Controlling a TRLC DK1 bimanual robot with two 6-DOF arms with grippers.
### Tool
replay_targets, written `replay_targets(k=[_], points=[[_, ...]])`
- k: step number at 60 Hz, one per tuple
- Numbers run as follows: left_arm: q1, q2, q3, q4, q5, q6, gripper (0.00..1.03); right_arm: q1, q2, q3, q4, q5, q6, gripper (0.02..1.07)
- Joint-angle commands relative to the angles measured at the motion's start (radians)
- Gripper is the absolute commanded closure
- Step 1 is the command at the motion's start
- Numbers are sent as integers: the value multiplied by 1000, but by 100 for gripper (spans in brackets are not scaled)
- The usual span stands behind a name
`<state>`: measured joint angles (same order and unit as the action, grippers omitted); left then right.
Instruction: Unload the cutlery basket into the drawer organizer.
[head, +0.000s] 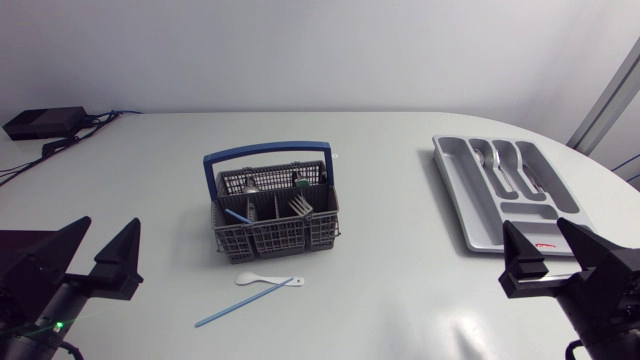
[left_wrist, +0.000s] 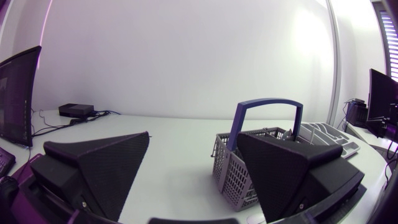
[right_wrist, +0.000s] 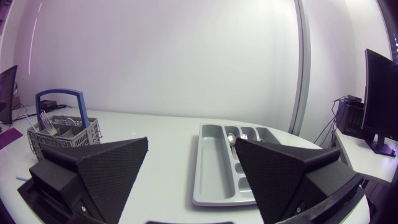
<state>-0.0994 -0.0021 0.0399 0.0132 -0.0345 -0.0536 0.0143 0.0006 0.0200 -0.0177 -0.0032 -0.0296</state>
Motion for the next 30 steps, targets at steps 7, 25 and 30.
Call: replay_targets(k=[7, 25, 30], points=[[0, -10, -38, -15, -8, -25, 5, 4, -5, -20, 10, -3, 0, 6], [3, -12, 0, -25, -8, -26, 7, 10, -7, -22, 39, 6, -4, 6], [0, -10, 31, -38, -8, -26, 7, 16, -7, -20, 50, 8, -4, 6]])
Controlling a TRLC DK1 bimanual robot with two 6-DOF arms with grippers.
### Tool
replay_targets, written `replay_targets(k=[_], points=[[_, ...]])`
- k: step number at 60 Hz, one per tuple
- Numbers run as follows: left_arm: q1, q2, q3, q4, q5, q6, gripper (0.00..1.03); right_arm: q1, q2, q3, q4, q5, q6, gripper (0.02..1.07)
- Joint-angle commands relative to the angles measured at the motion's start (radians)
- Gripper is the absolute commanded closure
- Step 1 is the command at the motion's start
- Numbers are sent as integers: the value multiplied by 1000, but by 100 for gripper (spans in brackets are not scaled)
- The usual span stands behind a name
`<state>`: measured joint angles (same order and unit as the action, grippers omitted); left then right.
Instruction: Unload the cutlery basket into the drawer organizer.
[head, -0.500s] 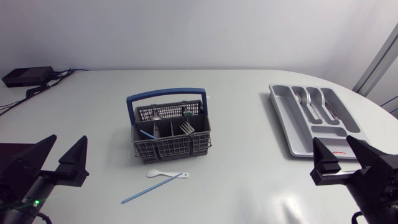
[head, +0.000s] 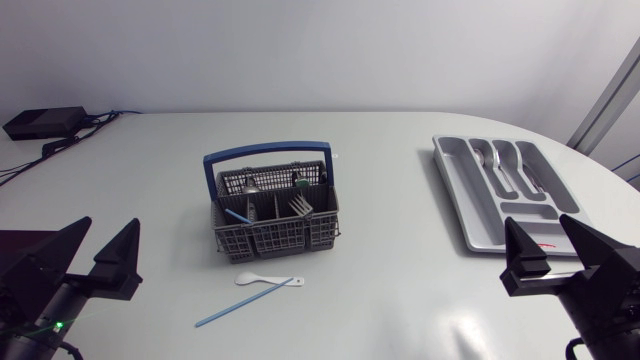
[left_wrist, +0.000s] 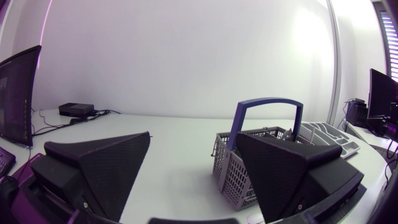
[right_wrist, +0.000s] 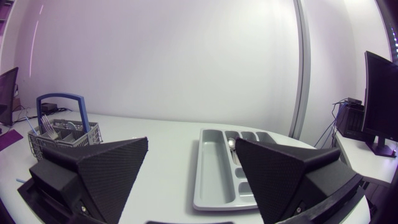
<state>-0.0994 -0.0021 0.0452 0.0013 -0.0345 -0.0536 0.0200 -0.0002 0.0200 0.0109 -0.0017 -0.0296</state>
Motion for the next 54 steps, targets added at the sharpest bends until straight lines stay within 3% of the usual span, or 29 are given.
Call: replay_targets(k=[1, 22, 34, 40, 54], points=[[-2, -9, 31, -26, -8, -26, 7, 11, -6, -18, 23, 6, -4, 6], [-40, 286, 211, -38, -8, -31, 8, 35, 95, 29, 87, 5, -6, 7], [-69, 462, 338, -119, -10, -42, 12, 35, 279, 84, 155, 8, -3, 7], [-75, 541, 413, -221, -16, -22, 12, 35, 374, 113, 175, 8, -1, 7], [-99, 812, 571, -426, -15, 342, 12, 57, 569, 198, 159, 20, -1, 7]])
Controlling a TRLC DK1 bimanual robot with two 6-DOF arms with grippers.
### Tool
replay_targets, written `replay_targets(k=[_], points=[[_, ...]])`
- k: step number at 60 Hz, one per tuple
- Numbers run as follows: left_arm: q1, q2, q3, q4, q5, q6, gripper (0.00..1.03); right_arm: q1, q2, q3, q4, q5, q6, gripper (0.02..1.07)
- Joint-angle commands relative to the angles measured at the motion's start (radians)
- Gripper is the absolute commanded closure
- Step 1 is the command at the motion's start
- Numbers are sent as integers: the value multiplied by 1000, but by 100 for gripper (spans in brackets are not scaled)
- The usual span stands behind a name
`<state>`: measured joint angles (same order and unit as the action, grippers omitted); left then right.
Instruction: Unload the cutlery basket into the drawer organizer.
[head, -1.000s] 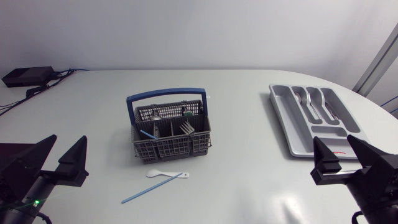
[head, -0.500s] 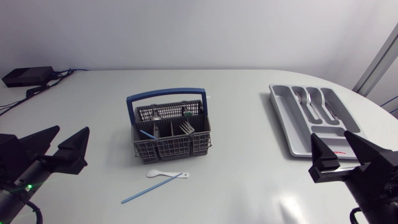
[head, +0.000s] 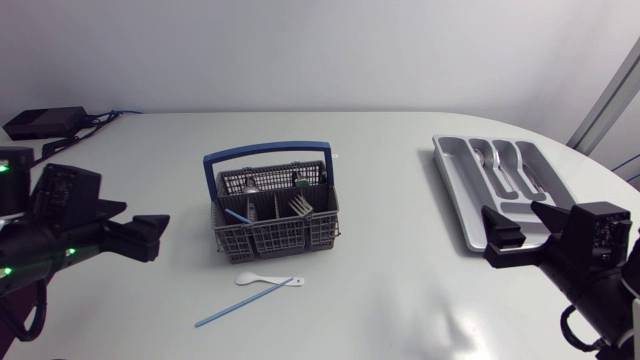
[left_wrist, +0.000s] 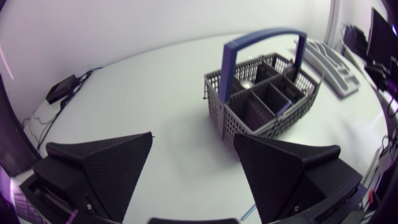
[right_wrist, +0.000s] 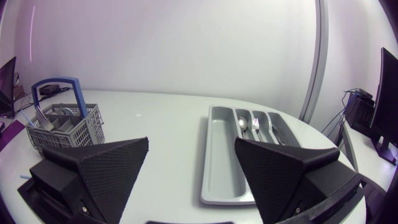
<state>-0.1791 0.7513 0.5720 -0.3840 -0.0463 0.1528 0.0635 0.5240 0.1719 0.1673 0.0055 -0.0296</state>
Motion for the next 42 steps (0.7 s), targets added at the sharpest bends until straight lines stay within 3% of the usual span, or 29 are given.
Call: replay_targets(k=[1, 13, 16, 23, 32, 36, 42], points=[[-23, 74, 52, -55, -3, 146, 12, 16, 53, 52, 0, 14, -1, 7], [-177, 143, 69, -176, 48, 251, 8, 61, 130, 130, -104, 27, 2, 7], [-230, 186, 65, -208, 48, 286, 8, 73, 174, 172, -169, 25, 2, 7], [-258, 309, 80, -236, 49, 324, 9, 87, 280, 276, -334, 16, -1, 7], [-276, 444, 121, -265, 49, 358, 20, 87, 381, 377, -543, -159, -33, 7], [-280, 488, 144, -286, 49, 373, 24, 96, 403, 399, -608, -206, -127, 7], [-269, 579, 177, -294, 51, 407, 42, 131, 429, 387, -664, -217, -360, 7]])
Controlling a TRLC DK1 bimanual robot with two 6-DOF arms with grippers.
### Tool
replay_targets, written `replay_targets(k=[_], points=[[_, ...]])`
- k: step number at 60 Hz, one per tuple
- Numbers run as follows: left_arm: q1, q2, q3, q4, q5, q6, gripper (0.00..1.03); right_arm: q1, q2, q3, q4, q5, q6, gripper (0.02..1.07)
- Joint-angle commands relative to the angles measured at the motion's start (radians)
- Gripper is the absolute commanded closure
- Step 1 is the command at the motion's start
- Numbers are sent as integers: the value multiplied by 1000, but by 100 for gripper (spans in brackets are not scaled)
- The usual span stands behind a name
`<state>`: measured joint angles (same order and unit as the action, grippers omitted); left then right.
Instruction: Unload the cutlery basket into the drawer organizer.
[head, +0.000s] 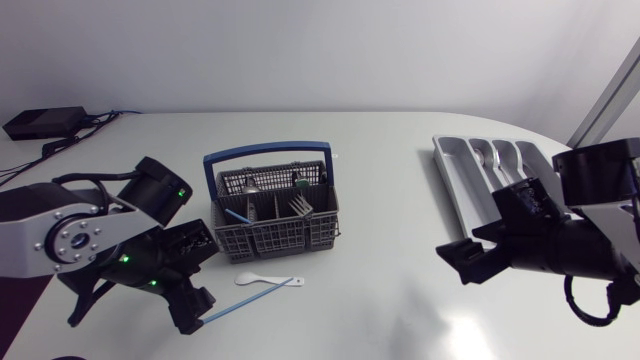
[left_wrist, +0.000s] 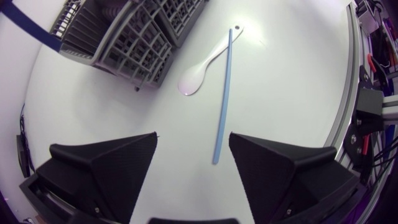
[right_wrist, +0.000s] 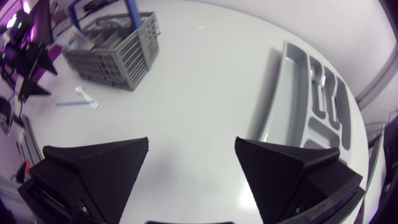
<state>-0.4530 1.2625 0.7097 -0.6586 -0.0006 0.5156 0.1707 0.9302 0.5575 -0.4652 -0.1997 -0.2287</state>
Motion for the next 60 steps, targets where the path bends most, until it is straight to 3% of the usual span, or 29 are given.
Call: replay_targets(k=[1, 5, 23, 27, 46, 55, 58, 60], points=[[5, 78, 42, -19, 5, 44, 43, 29, 22, -2, -32, -14, -170, 7], [4, 124, 51, -21, 4, 52, 47, 46, 29, -11, -30, -20, -179, 7], [-50, 187, 25, -33, -1, 84, 48, 61, 90, -18, -21, -20, -192, 7], [-76, 204, 8, -32, -18, 83, 53, 66, 105, -14, -13, -20, -195, 7], [-102, 321, -32, 57, -72, 72, 58, 99, 137, -18, 10, -20, -193, 7], [-98, 367, -27, 91, -72, 81, 84, 101, 137, -21, 11, -18, -193, 7], [-88, 385, -21, 94, -67, 89, 100, 101, 137, -21, 11, -17, -193, 7], [-82, 390, -16, 94, -64, 89, 100, 101, 136, -21, 11, -17, -193, 7]])
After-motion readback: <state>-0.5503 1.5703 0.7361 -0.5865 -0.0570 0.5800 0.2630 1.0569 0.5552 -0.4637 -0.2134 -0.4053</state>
